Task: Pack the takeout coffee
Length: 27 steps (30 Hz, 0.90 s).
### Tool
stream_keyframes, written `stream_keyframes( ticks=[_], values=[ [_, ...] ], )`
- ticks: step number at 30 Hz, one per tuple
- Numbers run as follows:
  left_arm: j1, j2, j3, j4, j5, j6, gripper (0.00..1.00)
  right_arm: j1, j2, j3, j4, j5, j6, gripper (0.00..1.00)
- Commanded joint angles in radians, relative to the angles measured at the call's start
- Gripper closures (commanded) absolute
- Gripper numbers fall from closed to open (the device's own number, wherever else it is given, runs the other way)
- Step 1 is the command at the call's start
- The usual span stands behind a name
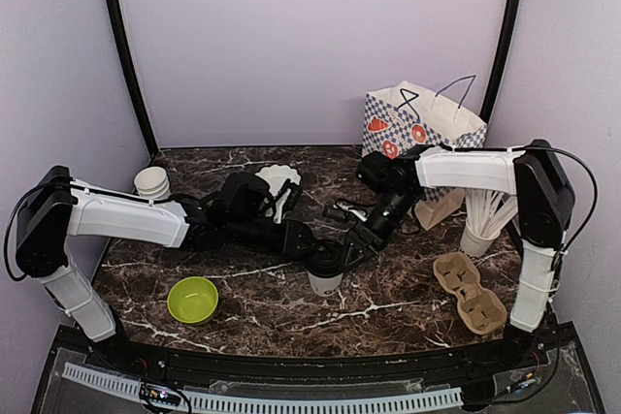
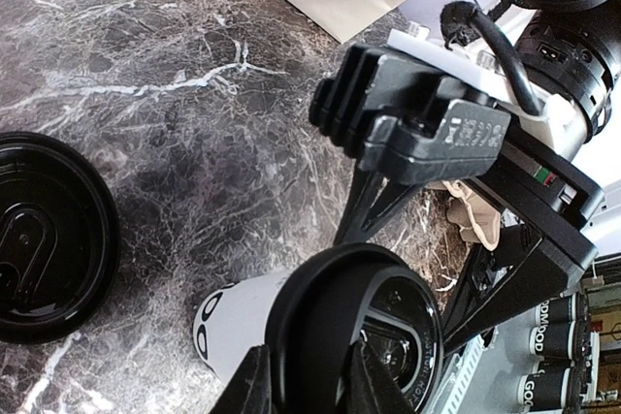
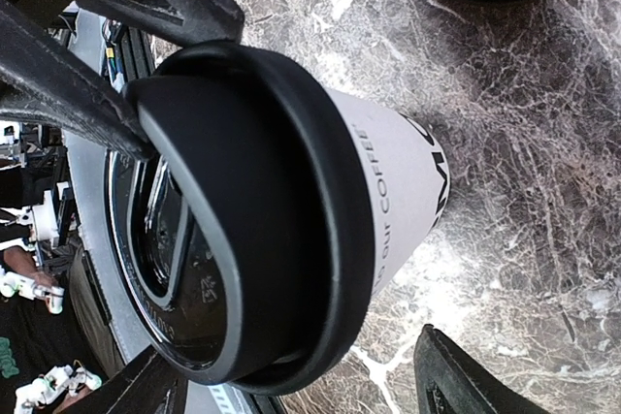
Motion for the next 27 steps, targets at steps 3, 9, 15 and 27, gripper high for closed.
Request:
stream_keyframes(
  ticks=[3,9,15,27],
  values=[
    [-0.002,0.082,-0.026,-0.273,-0.132,-0.031,0.79,-0.015,0.119,0.001,0.142,0.341,0.031,0.22],
    [-0.035,0.000,-0.024,-0.208,-0.105,0.004,0.75,-0.068,0.099,0.083,0.113,0.340,0.030,0.23],
    [-0.041,-0.051,-0.005,-0.192,-0.091,-0.008,0.69,-0.102,0.096,0.119,0.100,0.333,0.027,0.24],
    [-0.041,0.017,0.049,-0.249,-0.134,-0.029,0.69,-0.085,-0.034,0.053,0.055,0.068,-0.076,0.16]
  ],
)
